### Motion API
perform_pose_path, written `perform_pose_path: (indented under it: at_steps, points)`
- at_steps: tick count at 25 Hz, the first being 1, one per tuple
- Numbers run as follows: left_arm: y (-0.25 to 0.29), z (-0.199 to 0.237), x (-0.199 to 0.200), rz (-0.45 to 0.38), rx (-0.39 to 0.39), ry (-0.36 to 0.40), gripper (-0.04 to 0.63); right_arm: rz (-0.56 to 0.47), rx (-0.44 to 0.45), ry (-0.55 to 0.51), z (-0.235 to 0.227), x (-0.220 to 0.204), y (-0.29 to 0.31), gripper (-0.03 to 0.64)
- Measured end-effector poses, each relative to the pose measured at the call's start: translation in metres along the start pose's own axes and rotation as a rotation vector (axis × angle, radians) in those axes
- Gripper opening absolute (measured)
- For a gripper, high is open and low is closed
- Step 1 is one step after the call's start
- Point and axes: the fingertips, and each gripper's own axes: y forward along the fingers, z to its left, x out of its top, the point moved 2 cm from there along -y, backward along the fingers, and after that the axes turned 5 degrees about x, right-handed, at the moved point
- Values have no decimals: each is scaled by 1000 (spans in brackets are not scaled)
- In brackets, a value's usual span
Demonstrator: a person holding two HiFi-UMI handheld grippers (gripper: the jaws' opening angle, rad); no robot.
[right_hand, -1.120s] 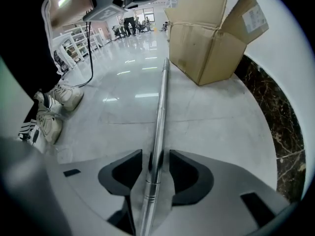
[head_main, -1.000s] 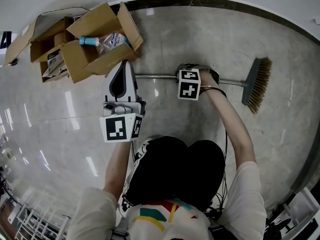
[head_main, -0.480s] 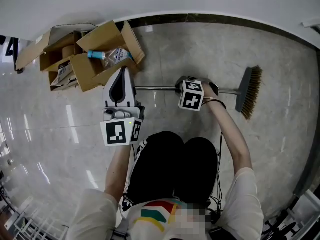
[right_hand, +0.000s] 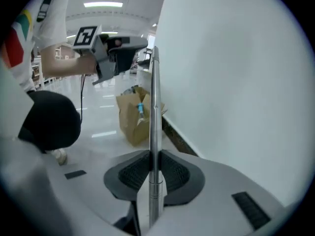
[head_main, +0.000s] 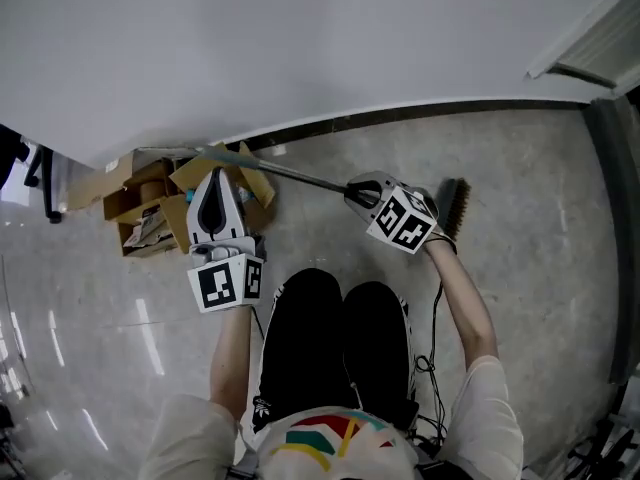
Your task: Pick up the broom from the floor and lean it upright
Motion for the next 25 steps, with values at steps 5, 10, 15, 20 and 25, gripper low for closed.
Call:
perform_pose_path:
  at_steps: [5, 10, 15, 20, 25]
  points:
    - [5, -39, 14, -48, -91, -12, 44, -223, -284, 136, -49, 22, -63, 80]
    - [5, -61, 16, -43, -131, -25, 44, -324, -464, 264, -85, 20, -101, 81]
    - [4, -77, 23, -37, -164, -16, 44, -368, -587, 400, -107, 10, -126, 81]
    - [9, -86, 33, -53, -184, -6, 44, -414, -692, 516, -131, 3, -146, 83]
    - [8, -89, 32, -50, -197, 6, 44, -443, -783, 576, -151, -4, -162, 83]
